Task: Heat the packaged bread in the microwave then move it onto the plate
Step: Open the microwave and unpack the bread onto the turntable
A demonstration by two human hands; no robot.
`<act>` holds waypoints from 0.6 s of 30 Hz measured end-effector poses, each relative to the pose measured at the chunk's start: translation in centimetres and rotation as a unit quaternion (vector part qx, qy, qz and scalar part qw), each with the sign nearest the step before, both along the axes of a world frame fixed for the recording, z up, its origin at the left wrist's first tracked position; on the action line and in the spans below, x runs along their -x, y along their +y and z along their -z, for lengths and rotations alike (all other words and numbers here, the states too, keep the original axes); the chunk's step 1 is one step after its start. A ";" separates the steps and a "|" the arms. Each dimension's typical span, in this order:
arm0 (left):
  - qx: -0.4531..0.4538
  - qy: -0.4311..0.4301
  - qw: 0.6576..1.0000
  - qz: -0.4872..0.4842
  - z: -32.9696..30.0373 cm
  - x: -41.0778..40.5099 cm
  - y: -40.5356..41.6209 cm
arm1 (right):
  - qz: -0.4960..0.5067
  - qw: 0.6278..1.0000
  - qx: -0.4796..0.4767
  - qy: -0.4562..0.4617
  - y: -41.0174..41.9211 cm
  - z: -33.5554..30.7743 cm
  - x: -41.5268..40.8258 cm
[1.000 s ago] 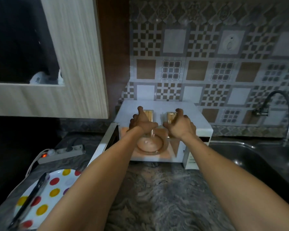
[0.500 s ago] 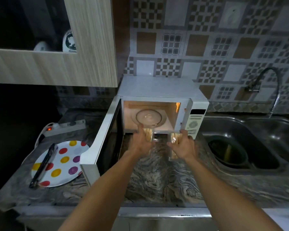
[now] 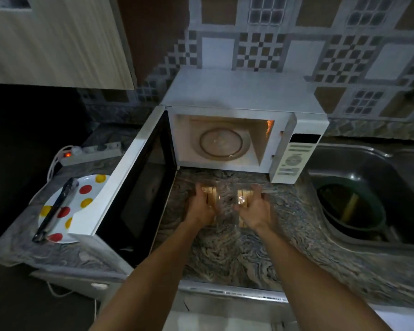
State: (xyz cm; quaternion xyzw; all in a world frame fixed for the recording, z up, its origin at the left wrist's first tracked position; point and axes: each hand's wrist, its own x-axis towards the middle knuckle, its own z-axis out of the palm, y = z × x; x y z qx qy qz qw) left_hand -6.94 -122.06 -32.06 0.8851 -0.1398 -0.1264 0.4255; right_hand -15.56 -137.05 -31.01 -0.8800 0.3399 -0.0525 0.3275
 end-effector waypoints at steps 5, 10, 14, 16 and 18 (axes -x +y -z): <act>0.003 0.009 1.000 0.020 1.4 0.5 -0.5 | -0.023 1.000 -0.003 -0.001 0.0 0.7 -0.2; 0.071 0.033 0.996 0.030 3.0 0.3 -0.2 | -0.020 0.999 -0.040 -0.011 -0.1 1.1 0.2; 0.095 0.069 0.993 0.024 3.6 -0.4 1.1 | -0.009 1.000 -0.027 -0.012 0.4 0.6 0.5; 0.106 0.107 0.988 -0.022 3.1 -0.1 2.0 | -0.022 0.998 0.043 -0.042 0.8 0.2 0.9; 0.093 0.128 0.984 -0.079 2.1 0.6 2.9 | -0.065 0.982 0.164 -0.071 1.4 0.0 1.2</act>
